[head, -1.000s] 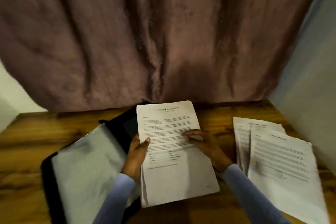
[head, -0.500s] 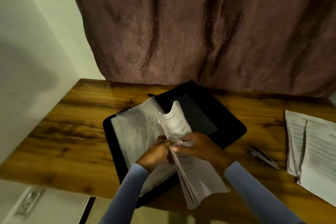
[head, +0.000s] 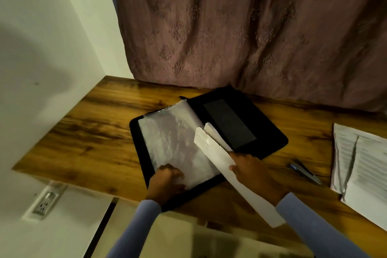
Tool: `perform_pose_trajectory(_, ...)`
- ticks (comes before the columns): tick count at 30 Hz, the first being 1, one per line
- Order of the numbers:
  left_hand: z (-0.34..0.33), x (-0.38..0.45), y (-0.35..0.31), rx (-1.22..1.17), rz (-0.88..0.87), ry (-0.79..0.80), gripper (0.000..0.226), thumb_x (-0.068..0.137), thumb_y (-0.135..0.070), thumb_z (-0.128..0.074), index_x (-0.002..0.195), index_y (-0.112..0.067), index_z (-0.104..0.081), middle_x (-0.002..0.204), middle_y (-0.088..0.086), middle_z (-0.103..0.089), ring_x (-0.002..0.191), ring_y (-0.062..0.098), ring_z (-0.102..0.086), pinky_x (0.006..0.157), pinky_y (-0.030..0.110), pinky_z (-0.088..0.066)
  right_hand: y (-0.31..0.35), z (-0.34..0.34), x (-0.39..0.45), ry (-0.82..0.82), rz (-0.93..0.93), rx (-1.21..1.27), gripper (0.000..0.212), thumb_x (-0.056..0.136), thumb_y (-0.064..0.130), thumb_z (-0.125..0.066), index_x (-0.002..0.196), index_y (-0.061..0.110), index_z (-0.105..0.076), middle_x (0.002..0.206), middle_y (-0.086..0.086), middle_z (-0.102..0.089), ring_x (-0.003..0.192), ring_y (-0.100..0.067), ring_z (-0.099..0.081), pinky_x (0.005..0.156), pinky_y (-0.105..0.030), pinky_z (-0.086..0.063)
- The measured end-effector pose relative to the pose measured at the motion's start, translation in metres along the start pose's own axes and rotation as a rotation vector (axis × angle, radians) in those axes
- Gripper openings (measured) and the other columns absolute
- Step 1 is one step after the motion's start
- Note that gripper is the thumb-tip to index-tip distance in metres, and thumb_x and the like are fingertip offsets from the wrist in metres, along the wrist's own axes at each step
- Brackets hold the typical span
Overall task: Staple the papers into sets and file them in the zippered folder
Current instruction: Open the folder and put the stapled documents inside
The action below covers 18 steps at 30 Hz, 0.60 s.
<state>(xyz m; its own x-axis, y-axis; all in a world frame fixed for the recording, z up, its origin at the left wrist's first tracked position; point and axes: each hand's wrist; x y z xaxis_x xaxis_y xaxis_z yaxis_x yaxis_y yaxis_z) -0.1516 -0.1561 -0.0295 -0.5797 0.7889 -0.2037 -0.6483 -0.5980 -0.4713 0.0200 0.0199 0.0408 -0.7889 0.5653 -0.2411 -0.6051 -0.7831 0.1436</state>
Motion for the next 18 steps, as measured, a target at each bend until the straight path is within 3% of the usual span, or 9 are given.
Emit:
perform_pose_trajectory(1, 0.000, -0.004, 0.010, 0.067, -0.004, 0.014, 0.034, 0.071, -0.042, -0.073, 0.101, -0.027, -0.072, 0.113, 0.000, -0.061, 0.106, 0.019, -0.057, 0.088, 0.029, -0.048, 0.003, -0.005, -0.007, 0.030, 0.012, 0.015, 0.102, 0.075, 0.076, 0.011, 0.135, 0.014, -0.043, 0.132, -0.004, -0.052, 0.119, -0.020, -0.051, 0.097, -0.028, -0.039)
perform_pose_trajectory(2, 0.000, -0.006, 0.018, 0.100, 0.002, 0.026, 0.036, 0.072, -0.046, -0.069, 0.103, -0.028, -0.072, 0.115, -0.001, -0.060, 0.109, 0.019, -0.055, 0.088, 0.027, -0.047, 0.007, -0.008, -0.014, 0.030, 0.027, 0.032, 0.101, 0.076, 0.075, 0.010, 0.134, 0.013, -0.043, 0.131, -0.006, -0.053, 0.118, -0.022, -0.052, 0.096, -0.029, -0.040)
perform_pose_trajectory(4, 0.001, -0.010, 0.020, 0.079, 0.006, 0.006, 0.040, 0.077, -0.050, -0.057, 0.102, -0.022, -0.072, 0.113, 0.001, -0.064, 0.105, 0.021, -0.059, 0.086, 0.026, -0.047, 0.006, -0.005, -0.031, -0.032, 0.061, 0.048, 0.049, 0.098, 0.040, -0.027, 0.132, 0.008, -0.044, 0.123, -0.013, -0.057, 0.109, -0.028, -0.056, 0.089, -0.034, -0.044)
perform_pose_trajectory(5, 0.003, -0.012, 0.018, 0.045, 0.006, -0.019, 0.037, 0.080, -0.046, -0.056, 0.100, -0.019, -0.073, 0.111, 0.003, -0.067, 0.101, 0.023, -0.061, 0.085, 0.027, -0.048, 0.005, -0.004, -0.040, -0.074, 0.091, 0.086, 0.037, 0.097, 0.024, -0.036, 0.128, 0.006, -0.046, 0.117, -0.015, -0.059, 0.104, -0.030, -0.057, 0.085, -0.037, -0.045)
perform_pose_trajectory(9, 0.016, -0.014, 0.000, 0.024, 0.012, -0.088, 0.017, 0.085, -0.019, -0.060, 0.094, -0.020, -0.074, 0.101, 0.004, -0.072, 0.097, 0.026, -0.064, 0.084, 0.033, -0.051, -0.006, -0.011, -0.058, -0.127, 0.085, 0.058, 0.031, 0.096, 0.020, -0.040, 0.121, 0.006, -0.051, 0.107, -0.014, -0.062, 0.094, -0.031, -0.060, 0.078, -0.040, -0.048)
perform_pose_trajectory(10, 0.019, -0.017, -0.004, 0.009, 0.041, -0.120, 0.014, 0.082, -0.018, -0.063, 0.087, -0.023, -0.075, 0.095, 0.001, -0.073, 0.093, 0.024, -0.066, 0.083, 0.032, -0.052, -0.009, -0.020, -0.058, -0.145, 0.057, 0.004, 0.032, 0.098, 0.023, -0.038, 0.115, 0.004, -0.057, 0.100, -0.015, -0.065, 0.088, -0.032, -0.063, 0.073, -0.039, -0.051)
perform_pose_trajectory(13, 0.024, -0.021, -0.010, -0.234, 0.108, -0.211, 0.009, 0.070, -0.018, -0.077, 0.065, -0.024, -0.074, 0.071, -0.007, -0.072, 0.075, 0.013, -0.067, 0.079, 0.028, -0.055, -0.027, -0.054, -0.056, -0.145, 0.005, 0.065, 0.082, 0.101, 0.044, -0.011, 0.071, 0.000, -0.073, 0.064, -0.014, -0.070, 0.053, -0.030, -0.068, 0.044, -0.034, -0.053)
perform_pose_trajectory(15, 0.032, -0.026, -0.012, -0.336, 0.102, -0.257, 0.004, 0.070, -0.022, -0.079, 0.068, -0.021, -0.076, 0.069, -0.007, -0.072, 0.073, 0.008, -0.066, 0.077, 0.024, -0.054, -0.033, -0.071, -0.056, -0.243, 0.021, 0.033, 0.088, 0.099, 0.048, -0.003, 0.068, 0.007, -0.075, 0.060, -0.008, -0.069, 0.048, -0.024, -0.067, 0.044, -0.033, -0.053)
perform_pose_trajectory(18, 0.041, -0.031, -0.016, -0.194, 0.004, -0.296, 0.010, 0.079, -0.019, -0.069, 0.085, -0.026, -0.067, 0.074, -0.001, -0.073, 0.073, 0.018, -0.067, 0.070, 0.030, -0.055, -0.022, -0.057, -0.071, -0.420, 0.078, -0.030, 0.086, 0.099, 0.046, -0.003, 0.061, 0.011, -0.072, 0.052, -0.002, -0.066, 0.041, -0.016, -0.062, 0.041, -0.027, -0.051)
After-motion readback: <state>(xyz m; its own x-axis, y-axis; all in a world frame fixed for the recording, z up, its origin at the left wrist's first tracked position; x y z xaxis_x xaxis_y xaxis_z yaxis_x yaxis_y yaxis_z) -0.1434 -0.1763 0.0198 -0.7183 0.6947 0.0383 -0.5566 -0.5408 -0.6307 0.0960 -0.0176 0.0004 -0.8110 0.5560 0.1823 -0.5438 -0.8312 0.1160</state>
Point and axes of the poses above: each hand's wrist, its own x-axis towards the middle knuckle, its own z-axis out of the back of the hand, y = z × x
